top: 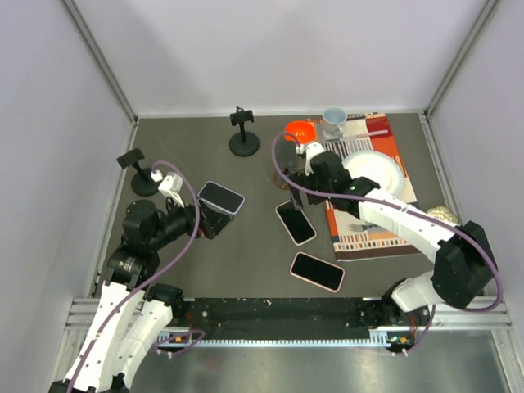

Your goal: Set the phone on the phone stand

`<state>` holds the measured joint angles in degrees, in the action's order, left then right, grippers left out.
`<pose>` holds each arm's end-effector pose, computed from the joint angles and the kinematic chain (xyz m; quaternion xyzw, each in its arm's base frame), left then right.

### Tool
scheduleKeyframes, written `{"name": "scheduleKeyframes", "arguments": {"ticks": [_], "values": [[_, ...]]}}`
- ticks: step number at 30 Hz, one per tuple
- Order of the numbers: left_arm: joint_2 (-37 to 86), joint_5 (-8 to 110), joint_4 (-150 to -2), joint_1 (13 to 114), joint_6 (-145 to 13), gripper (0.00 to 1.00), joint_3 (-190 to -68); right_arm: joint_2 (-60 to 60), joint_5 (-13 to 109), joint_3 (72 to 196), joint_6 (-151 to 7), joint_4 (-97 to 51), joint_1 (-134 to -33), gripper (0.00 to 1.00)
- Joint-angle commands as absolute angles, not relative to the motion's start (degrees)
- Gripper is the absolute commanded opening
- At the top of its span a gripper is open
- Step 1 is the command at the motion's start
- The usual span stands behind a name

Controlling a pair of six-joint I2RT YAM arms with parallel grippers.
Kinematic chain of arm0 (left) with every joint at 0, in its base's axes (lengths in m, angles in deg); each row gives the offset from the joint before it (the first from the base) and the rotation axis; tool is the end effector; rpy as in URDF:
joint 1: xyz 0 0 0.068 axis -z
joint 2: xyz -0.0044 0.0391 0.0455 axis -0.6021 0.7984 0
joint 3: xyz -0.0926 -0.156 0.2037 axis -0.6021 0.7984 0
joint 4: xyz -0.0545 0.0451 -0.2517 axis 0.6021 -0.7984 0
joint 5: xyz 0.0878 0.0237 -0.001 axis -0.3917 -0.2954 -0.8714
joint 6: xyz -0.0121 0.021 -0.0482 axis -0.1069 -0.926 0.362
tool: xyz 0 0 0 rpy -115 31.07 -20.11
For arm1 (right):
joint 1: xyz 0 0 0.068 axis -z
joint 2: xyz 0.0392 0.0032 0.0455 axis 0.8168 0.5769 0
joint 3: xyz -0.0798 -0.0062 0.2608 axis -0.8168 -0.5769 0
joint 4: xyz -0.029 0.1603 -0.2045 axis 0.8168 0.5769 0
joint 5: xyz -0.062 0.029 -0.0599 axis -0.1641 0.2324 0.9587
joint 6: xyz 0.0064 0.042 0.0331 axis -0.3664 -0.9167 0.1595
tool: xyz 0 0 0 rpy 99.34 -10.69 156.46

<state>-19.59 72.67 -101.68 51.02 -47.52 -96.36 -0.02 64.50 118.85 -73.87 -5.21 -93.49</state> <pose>0.1201 -0.0484 0.3172 0.0524 0.7809 -0.4104 0.4679 0.2481 0.1921 0.2745 -0.2040 0.8787 0.1087 0.4177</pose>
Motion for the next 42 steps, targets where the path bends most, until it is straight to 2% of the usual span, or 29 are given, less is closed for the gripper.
{"name": "scheduleKeyframes", "arguments": {"ticks": [1, 10, 23, 30, 35, 42], "values": [[-19.3, 73.9, -99.5, 51.2, -47.0, 0.97, -97.9, 2.0, 56.7, 118.5, -74.3, 1.1, -93.7, 0.99], [-21.3, 74.4, -101.4, 51.3, -46.2, 0.98, -97.7, 16.8, 58.1, 128.2, -77.1, 7.8, -97.8, 0.99], [-21.7, 74.1, -102.1, 51.3, -46.0, 0.98, -97.0, 25.0, 57.8, 132.3, -75.9, 8.4, -98.3, 0.99], [-21.1, 74.1, -101.8, 51.3, -46.3, 0.98, -97.0, 28.2, 63.0, 133.7, -77.1, 9.2, -99.0, 0.99], [-21.1, 73.7, -101.8, 51.3, -46.3, 0.98, -96.6, 30.7, 67.2, 136.0, -79.6, 12.4, -100.0, 0.95], [-21.1, 73.9, -101.6, 51.3, -46.5, 0.98, -96.5, 32.0, 65.4, 137.0, -82.4, 14.3, -100.2, 0.86]]}}
